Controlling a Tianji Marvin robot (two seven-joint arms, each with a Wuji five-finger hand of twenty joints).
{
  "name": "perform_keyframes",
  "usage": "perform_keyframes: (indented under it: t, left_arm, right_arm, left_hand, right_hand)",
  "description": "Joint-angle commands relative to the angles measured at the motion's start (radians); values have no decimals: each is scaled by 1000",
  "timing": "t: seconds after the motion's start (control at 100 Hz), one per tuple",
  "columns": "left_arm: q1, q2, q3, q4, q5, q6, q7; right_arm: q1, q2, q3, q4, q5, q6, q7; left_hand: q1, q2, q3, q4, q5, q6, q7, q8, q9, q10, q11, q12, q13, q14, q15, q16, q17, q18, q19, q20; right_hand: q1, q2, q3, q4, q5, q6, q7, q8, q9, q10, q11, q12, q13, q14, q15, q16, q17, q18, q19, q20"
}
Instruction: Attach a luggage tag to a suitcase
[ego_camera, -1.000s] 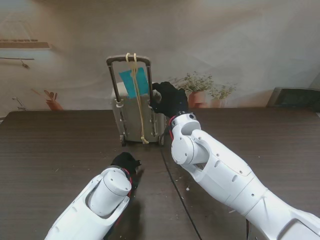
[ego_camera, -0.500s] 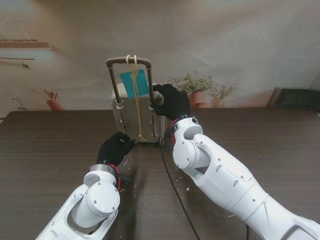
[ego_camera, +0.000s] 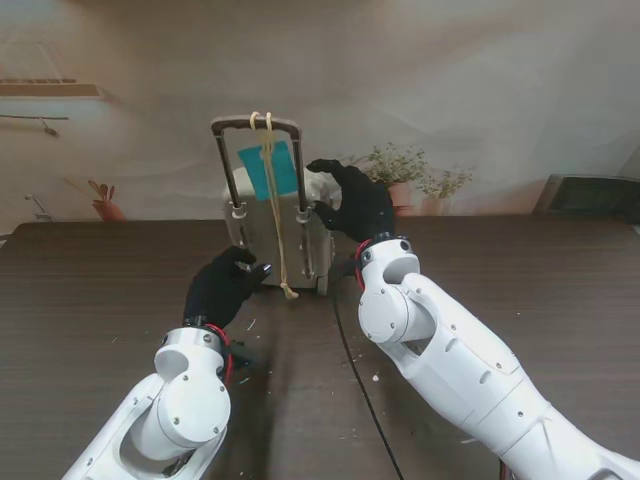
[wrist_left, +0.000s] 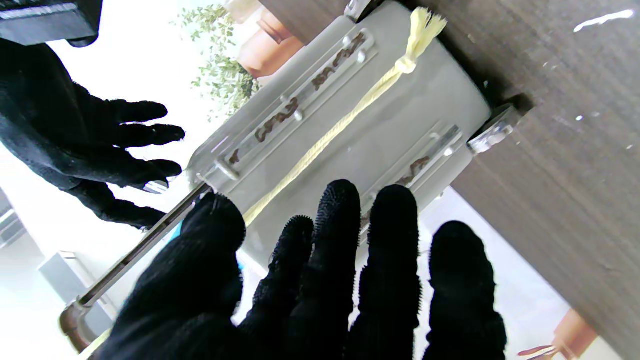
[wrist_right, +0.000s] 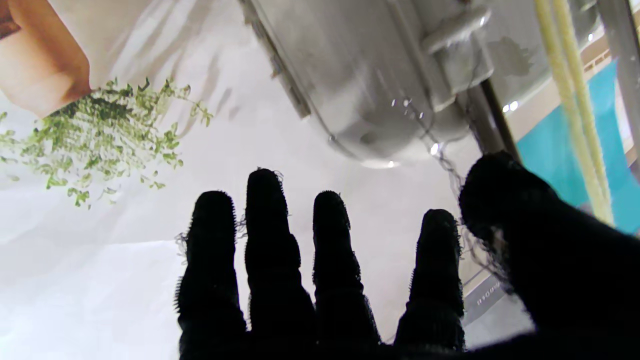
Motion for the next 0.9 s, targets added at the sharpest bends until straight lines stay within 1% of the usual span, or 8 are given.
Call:
perform_keyframes:
  t: [0.0, 0.15, 0.23, 0.52, 0.7, 0.77, 0.79, 0.89]
  left_arm:
    - [12, 10, -11, -28, 24, -27, -15]
    - [49, 25, -47, -58, 86, -115, -17]
    - [80, 35, -77, -74, 96, -199, -30]
    - [201, 72, -216, -97, 146, -486, -124]
    - [230, 90, -282, -73, 138, -601, -213]
    - [232, 95, -293, -63, 126, -611, -246]
    - [231, 97, -294, -60, 120, -613, -256]
    - [221, 105, -295, -37, 115, -619, -298]
  right_arm:
    - [-17, 18, 23, -35, -14, -7, 3]
    - [-91, 48, 97, -137, -49, -21, 33]
    - [-143, 68, 141, -200, -65, -35, 80]
    - [-365, 131, 287, -395, -146, -105, 227]
    - [-502, 146, 352, -462, -182, -150, 248]
    - [-549, 149, 370, -478, -188, -165, 248]
    - [-562, 150, 375, -481, -189, -170, 248]
    - [-610, 156, 397, -484, -204, -205, 255]
  left_hand:
    - [-30, -22, 19, 0, 10, -64, -7, -16, -28, 16, -17, -23, -16, -17, -8, -34, -23, 33, -11, 7]
    - [-49, -22, 12, 2, 10, -72, -39, -30, -51, 14, -58, -40, -51, -23, -59, -55, -82, 23, -52, -4]
    - [-62, -19, -4, 3, 4, -72, -63, -36, -98, 18, -105, -58, -112, -20, -104, -66, -139, 13, -93, -21]
    - [-114, 20, -125, 18, 30, -101, -271, -113, -239, -4, -368, -211, -297, -47, -399, -153, -315, 16, -515, -255]
    - [-147, 77, -192, 24, -61, -117, -459, -202, -413, -34, -538, -327, -474, -85, -615, -135, -389, -19, -994, -369]
    - [-165, 92, -197, 25, -74, -125, -487, -211, -439, -45, -572, -352, -500, -100, -670, -124, -367, -20, -1170, -352]
    - [-173, 96, -198, 25, -78, -131, -496, -214, -452, -49, -581, -360, -514, -108, -688, -119, -367, -27, -1229, -304]
    - [-200, 120, -202, 25, -94, -147, -512, -219, -486, -64, -622, -382, -553, -143, -748, -136, -419, -53, -1276, -294]
  right_hand:
    - [-37, 2, -21, 18, -32, -5, 15, 15, -29, 7, 7, 12, -24, -18, 12, -1, -16, -30, 2, -10]
    - [-40, 0, -35, 16, 18, 18, 7, 7, -31, 14, 4, 9, -43, -11, 6, -3, -35, -28, -8, -10]
    - [-31, 0, -32, 19, 64, 30, -3, 1, -26, 13, 1, 6, -54, -8, -6, -7, -45, -31, -20, -13]
    - [-45, 20, -77, 16, 158, 68, -58, -14, -26, -5, -64, -22, -120, -18, -108, -28, -99, -67, -126, -47]
    - [-74, 35, -135, 14, 201, 116, -93, -27, -23, -23, -97, -34, -143, -31, -180, -49, -133, -92, -194, -76]
    - [-85, 47, -158, 16, 196, 136, -116, -36, -22, -28, -114, -41, -147, -38, -210, -61, -138, -102, -221, -92]
    - [-87, 51, -166, 18, 195, 145, -121, -39, -21, -30, -119, -43, -147, -40, -220, -65, -140, -106, -229, -97]
    - [-106, 73, -203, 23, 188, 175, -141, -48, -21, -39, -140, -52, -157, -58, -257, -84, -150, -126, -259, -121]
